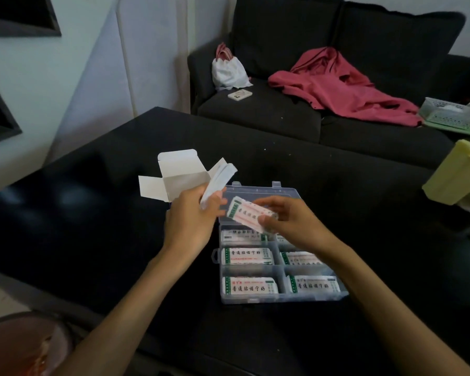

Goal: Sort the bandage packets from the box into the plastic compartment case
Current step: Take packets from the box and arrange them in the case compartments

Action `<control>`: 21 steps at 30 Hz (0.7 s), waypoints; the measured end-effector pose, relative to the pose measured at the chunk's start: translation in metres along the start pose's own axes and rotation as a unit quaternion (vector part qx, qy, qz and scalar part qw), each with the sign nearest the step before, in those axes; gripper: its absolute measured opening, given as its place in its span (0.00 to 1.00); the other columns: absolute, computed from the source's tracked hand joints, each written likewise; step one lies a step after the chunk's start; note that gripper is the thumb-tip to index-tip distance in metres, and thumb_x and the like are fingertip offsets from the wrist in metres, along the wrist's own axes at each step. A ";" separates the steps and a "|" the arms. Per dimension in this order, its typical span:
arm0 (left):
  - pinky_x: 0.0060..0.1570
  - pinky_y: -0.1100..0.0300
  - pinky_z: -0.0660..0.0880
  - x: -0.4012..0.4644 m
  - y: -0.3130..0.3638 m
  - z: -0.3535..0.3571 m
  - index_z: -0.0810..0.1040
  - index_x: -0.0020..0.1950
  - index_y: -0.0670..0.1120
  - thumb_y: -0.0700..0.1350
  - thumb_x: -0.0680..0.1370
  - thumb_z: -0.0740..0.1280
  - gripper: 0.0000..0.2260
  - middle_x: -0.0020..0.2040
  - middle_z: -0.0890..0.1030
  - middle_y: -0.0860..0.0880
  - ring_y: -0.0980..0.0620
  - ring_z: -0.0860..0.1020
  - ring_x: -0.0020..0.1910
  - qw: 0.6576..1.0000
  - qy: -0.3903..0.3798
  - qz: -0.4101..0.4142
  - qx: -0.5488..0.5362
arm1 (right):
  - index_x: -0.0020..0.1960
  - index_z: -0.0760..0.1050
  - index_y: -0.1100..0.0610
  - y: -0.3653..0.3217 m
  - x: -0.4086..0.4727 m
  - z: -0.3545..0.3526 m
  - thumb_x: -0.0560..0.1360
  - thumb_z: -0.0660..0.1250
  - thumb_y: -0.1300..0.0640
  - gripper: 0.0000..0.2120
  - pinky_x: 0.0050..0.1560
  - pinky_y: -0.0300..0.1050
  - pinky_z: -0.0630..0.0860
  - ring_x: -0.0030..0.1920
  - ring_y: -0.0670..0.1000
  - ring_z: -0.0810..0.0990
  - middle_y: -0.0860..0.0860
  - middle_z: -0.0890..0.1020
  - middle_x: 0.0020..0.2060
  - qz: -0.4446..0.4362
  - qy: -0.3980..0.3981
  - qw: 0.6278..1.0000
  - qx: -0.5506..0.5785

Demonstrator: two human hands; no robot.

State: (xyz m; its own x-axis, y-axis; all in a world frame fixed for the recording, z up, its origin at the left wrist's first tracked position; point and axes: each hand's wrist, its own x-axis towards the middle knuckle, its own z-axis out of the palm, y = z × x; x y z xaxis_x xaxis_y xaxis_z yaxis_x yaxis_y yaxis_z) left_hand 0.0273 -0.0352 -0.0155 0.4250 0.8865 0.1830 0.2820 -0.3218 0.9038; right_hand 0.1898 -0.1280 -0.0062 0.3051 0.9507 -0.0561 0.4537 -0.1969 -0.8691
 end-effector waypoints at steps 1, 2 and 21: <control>0.45 0.55 0.80 0.002 -0.001 -0.005 0.78 0.58 0.51 0.49 0.80 0.60 0.10 0.47 0.83 0.55 0.58 0.82 0.43 1.000 0.002 -0.015 -0.017 | 0.59 0.72 0.51 0.003 0.004 -0.001 0.76 0.64 0.62 0.13 0.43 0.38 0.80 0.51 0.47 0.80 0.50 0.79 0.53 -0.011 0.001 0.999 -0.030; 0.45 0.57 0.80 0.004 -0.001 -0.008 0.78 0.58 0.51 0.47 0.81 0.60 0.10 0.46 0.83 0.54 0.58 0.82 0.42 0.999 0.000 -0.031 -0.039 | 0.59 0.71 0.51 0.005 0.008 -0.002 0.76 0.64 0.62 0.13 0.44 0.39 0.80 0.52 0.47 0.80 0.50 0.79 0.53 -0.026 -0.007 0.998 -0.056; 0.20 0.70 0.61 0.002 0.009 -0.025 0.78 0.53 0.44 0.53 0.81 0.57 0.16 0.32 0.72 0.51 0.59 0.66 0.26 0.888 -0.176 -0.259 -0.336 | 0.55 0.78 0.51 0.007 0.020 0.010 0.74 0.68 0.52 0.11 0.44 0.36 0.72 0.46 0.43 0.74 0.47 0.77 0.48 -0.067 0.040 0.964 -0.254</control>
State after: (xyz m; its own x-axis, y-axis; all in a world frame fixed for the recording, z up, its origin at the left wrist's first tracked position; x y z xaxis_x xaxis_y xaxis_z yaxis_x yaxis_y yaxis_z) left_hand 0.0091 -0.0280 0.0023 0.6644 0.6608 -0.3492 -0.0089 0.4742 0.8804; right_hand 0.1906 -0.1084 -0.0187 0.2709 0.9579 0.0956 0.8385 -0.1860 -0.5122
